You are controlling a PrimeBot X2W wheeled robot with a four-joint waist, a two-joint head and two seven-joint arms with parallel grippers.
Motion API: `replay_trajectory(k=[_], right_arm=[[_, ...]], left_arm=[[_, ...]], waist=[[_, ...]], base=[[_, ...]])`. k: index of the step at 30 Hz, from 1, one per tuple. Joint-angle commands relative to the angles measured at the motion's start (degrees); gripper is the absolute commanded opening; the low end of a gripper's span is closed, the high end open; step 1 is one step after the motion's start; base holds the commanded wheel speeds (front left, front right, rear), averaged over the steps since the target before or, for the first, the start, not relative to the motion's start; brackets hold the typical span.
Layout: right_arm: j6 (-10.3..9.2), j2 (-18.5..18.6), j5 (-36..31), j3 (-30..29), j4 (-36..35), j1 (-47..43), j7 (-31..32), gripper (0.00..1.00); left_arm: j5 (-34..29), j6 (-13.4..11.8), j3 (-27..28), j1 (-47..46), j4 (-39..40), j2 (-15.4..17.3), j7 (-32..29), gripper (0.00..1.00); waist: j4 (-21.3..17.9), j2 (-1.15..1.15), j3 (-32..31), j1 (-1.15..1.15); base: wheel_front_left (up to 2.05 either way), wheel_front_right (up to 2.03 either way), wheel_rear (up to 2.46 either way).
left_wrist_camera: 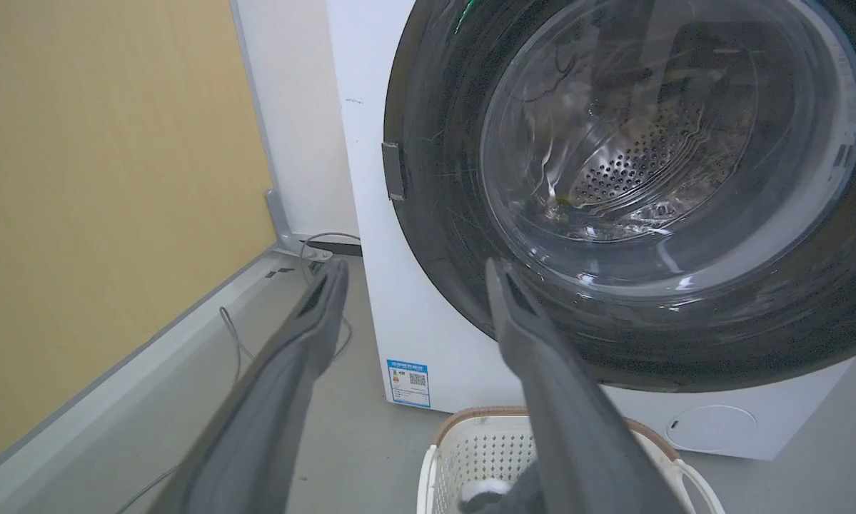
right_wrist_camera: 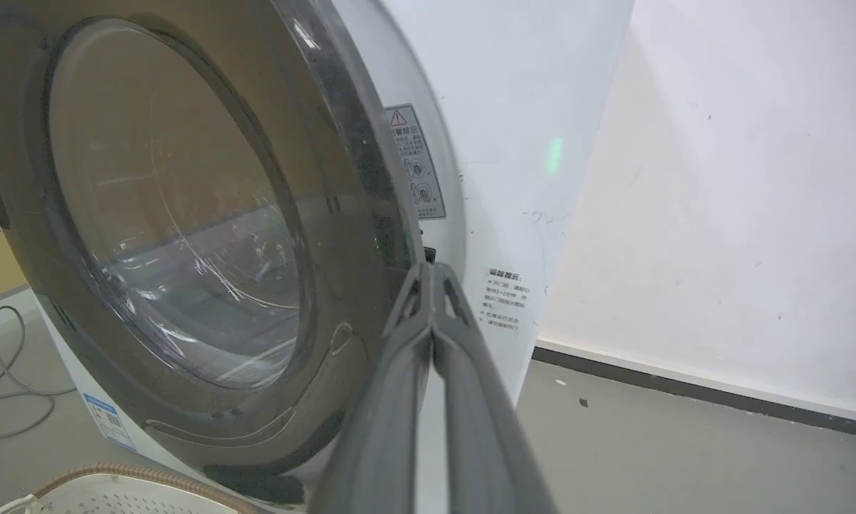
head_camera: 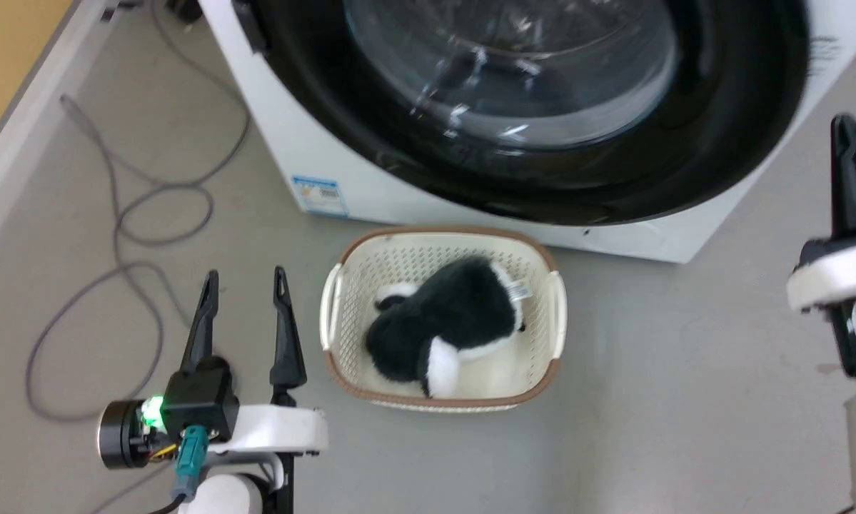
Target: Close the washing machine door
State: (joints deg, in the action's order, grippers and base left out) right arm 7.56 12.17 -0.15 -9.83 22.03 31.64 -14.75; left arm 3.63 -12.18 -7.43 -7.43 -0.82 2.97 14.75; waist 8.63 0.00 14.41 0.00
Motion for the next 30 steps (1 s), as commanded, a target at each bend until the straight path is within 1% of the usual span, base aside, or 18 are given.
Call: replay_trajectory(k=[1,5,9,12,16,18,19,20,21,24,30], right_arm=[[-0.08,-0.4,0.1,-0.15,-0.68,-1.22,-0.25,0.0],[-0.08,-2.14,0.53,0.06,-6.35,-6.64,-0.25,0.0],[-0.08,-4.8,2.22,-0.64,-10.58,-12.1,-0.25,0.0],[-0.08,-6.75,3.66,0.18,-11.98,-16.54,-0.25,0.0],[-0.08,-8.11,3.12,2.96,-13.93,-21.85,-0.25,0.0],[-0.08,-8.71,3.27,3.35,-14.84,-24.07,-0.25,0.0],[-0.08,-8.93,3.54,3.32,-15.17,-25.11,-0.25,0.25],[-0.08,-9.09,3.8,3.23,-15.53,-26.1,-0.25,0.76],[-0.08,-9.18,4.23,3.14,-15.97,-27.07,-0.25,1.0],[-0.08,-9.25,6.94,4.47,-16.91,-29.7,-0.25,1.0],[-0.08,-9.27,6.99,5.53,-18.78,-32.9,-0.25,1.0]], left_arm=[[-0.29,0.2,0.25,0.66,-0.2,-0.04,0.25,1.0],[-0.75,0.88,0.67,1.98,-0.95,0.07,0.25,1.0],[-1.22,1.42,1.0,3.11,-1.5,0.35,0.25,1.0],[-1.51,1.73,1.16,4.07,-2.05,0.56,0.25,1.0],[-2.1,2.11,0.83,5.17,-2.69,0.79,0.25,1.0],[-2.43,2.18,0.6,5.72,-3.12,0.9,0.25,1.0],[-2.56,2.07,0.51,6.02,-3.29,0.89,0.25,1.0],[-2.65,1.97,0.42,6.33,-3.44,0.87,0.25,1.0],[-2.68,1.89,0.39,6.63,-3.59,0.86,0.25,1.0],[-2.75,1.69,0.39,7.56,-3.97,0.89,0.25,1.0],[-2.83,1.16,0.58,8.8,-4.97,0.98,0.25,1.0]], waist=[[-1.77,0.0,-1.84,0.0],[-4.14,0.0,-4.72,0.0],[-6.33,0.0,-7.21,0.0],[-7.66,0.0,-8.95,0.0],[-9.07,0.0,-10.66,0.0],[-9.7,0.0,-11.45,0.0],[-9.95,0.0,-11.82,0.0],[-10.17,0.0,-12.15,0.0],[-10.39,0.0,-12.48,0.0],[-10.96,0.0,-13.31,0.0],[-11.19,0.0,-14.33,0.0]], base=[[0.0,0.0,0.0],[0.0,0.0,0.0],[0.0,0.0,0.0],[0.0,0.0,0.0],[0.0,0.0,0.0],[0.0,0.0,0.0],[0.0,0.0,0.0],[0.0,0.0,0.0],[0.0,0.0,0.0],[0.0,0.0,0.0],[0.0,0.0,0.0]])
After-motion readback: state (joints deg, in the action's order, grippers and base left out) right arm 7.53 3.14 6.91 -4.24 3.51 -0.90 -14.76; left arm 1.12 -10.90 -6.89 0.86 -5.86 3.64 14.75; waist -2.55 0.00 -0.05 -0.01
